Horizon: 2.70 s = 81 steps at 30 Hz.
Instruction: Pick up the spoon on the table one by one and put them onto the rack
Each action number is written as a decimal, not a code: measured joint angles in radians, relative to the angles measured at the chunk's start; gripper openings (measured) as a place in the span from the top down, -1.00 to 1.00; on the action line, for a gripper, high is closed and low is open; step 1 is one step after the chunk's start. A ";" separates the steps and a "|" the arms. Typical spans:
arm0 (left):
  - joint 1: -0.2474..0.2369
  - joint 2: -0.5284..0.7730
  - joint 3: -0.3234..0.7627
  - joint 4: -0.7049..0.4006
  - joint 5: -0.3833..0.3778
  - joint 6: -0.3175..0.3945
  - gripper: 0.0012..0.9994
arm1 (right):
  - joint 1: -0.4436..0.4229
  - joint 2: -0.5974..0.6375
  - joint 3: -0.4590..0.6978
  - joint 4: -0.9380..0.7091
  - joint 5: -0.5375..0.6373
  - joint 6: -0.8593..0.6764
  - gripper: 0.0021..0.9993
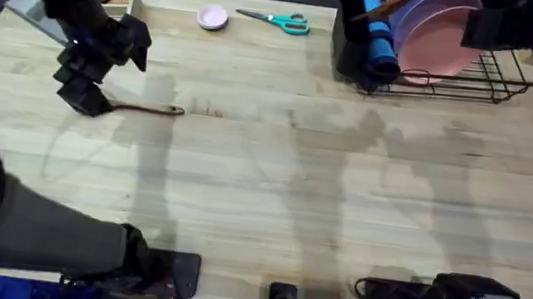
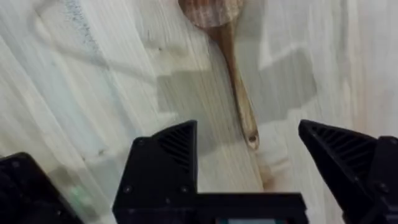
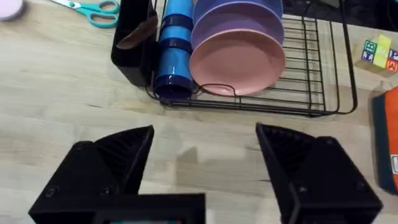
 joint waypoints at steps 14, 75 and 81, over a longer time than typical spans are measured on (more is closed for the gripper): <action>0.000 0.236 -0.006 0.071 -0.030 -0.006 -0.99 | 0.000 0.000 0.000 0.000 0.000 0.000 -0.99; -0.081 0.218 -0.093 0.056 -0.186 -0.024 0.91 | 0.000 0.052 0.002 0.244 0.000 0.000 -0.99; -0.185 0.212 -0.094 -0.053 -0.181 -0.033 0.91 | 0.000 0.052 0.002 0.296 0.000 -0.004 -0.99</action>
